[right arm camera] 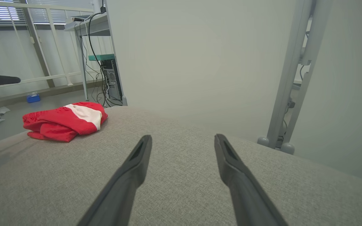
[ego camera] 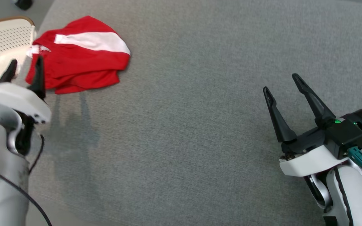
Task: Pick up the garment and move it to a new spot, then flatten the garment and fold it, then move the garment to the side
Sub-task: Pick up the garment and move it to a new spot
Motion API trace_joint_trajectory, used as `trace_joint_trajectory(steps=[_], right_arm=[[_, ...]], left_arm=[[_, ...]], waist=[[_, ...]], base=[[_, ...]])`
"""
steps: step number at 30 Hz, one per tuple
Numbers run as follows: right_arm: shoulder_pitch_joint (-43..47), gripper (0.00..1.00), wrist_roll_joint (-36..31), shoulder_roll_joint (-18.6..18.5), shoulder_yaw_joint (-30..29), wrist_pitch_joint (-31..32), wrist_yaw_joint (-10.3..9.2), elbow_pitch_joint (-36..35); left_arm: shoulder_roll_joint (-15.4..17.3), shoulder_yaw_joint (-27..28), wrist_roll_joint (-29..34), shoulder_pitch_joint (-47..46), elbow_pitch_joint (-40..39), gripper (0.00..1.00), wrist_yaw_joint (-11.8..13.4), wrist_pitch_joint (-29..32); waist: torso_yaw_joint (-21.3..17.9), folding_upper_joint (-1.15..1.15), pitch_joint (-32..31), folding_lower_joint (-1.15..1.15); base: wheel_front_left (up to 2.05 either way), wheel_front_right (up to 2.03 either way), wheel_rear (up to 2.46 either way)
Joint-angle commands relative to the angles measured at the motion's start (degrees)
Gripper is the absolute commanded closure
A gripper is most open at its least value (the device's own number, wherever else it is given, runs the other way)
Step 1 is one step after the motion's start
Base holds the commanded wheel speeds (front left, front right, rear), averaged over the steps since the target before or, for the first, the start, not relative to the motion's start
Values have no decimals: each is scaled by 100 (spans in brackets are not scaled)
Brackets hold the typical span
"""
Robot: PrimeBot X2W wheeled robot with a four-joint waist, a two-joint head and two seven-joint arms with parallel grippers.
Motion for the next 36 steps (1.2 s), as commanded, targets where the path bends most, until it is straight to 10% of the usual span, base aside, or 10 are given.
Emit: trace_joint_trajectory(steps=[1,21,24,36], right_arm=[[-54,0,-9,-49,-4,24,2,-74],[-215,0,-56,-145,141,151,2,-528],[-213,0,-68,-124,146,128,2,-498],[-243,0,-14,4,190,-18,2,-192]], left_arm=[[31,1,-113,-190,110,0,-58,146],[741,-331,-460,-2068,2010,0,-128,2522],[745,-347,-512,-2154,2168,96,-140,2648],[859,-291,-466,-2222,2240,100,-79,1380]], waist=[[-193,0,311,0],[-639,0,1086,0],[-657,0,1087,0],[-692,0,641,0]], base=[[0,0,0],[0,0,0],[0,0,0],[0,0,0]])
